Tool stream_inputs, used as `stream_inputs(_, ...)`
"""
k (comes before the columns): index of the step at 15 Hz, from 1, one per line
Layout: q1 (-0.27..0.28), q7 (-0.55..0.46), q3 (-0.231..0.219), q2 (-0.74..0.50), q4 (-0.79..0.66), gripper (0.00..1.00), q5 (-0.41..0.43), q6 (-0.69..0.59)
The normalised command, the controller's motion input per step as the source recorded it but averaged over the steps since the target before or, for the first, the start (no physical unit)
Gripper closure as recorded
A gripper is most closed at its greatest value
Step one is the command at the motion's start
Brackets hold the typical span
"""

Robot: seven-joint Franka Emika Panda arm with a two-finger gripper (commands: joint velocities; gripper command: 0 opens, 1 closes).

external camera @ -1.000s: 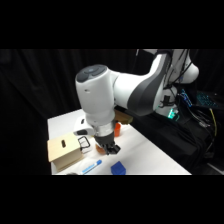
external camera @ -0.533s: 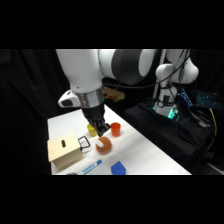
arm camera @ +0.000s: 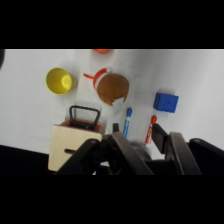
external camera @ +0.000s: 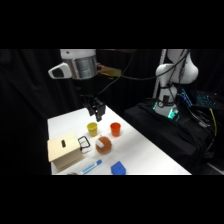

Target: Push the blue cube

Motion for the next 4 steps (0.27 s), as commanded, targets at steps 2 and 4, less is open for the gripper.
stream_inputs(2,0.017,0.03,-0.019,-0.08,0.04,0.02,-0.098,-0.12)
stream_inputs(4,0.001,0.02,-0.023,-0.06,0.04,0.0,-0.075,-0.13)
